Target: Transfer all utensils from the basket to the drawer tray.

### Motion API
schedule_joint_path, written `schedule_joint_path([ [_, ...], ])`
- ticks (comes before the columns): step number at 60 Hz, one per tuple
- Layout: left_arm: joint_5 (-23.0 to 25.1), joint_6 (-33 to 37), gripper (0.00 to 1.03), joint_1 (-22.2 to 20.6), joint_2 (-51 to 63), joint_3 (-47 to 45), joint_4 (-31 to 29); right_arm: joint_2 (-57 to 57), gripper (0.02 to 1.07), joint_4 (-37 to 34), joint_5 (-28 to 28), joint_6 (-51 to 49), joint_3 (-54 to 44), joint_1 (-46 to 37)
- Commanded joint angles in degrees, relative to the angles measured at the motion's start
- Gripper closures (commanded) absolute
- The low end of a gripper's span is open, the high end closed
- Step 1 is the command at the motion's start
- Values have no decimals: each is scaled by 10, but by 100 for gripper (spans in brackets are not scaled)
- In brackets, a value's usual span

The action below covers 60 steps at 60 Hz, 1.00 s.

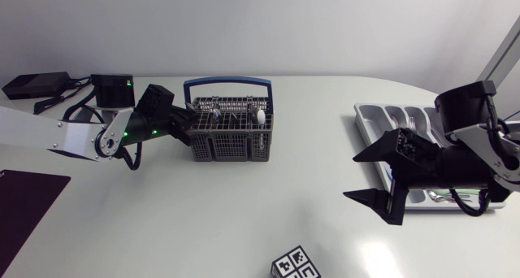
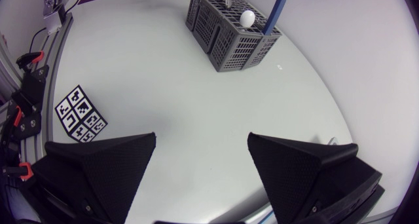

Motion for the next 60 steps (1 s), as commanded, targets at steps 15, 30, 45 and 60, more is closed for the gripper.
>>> schedule_joint_path([
  [15, 17, 2, 99, 6, -4, 16, 7, -16, 6, 19, 23, 46, -25, 46],
  [30, 25, -9, 99, 13, -30, 24, -1, -20, 6, 30, 41, 61, -40, 77],
  [45, 32, -20, 99, 20, -50, 44, -32, -22, 6, 37, 48, 76, -38, 95],
  [60, 39, -35, 99, 21, -87, 55, -76, -35, 6, 43, 56, 103, -28, 127],
])
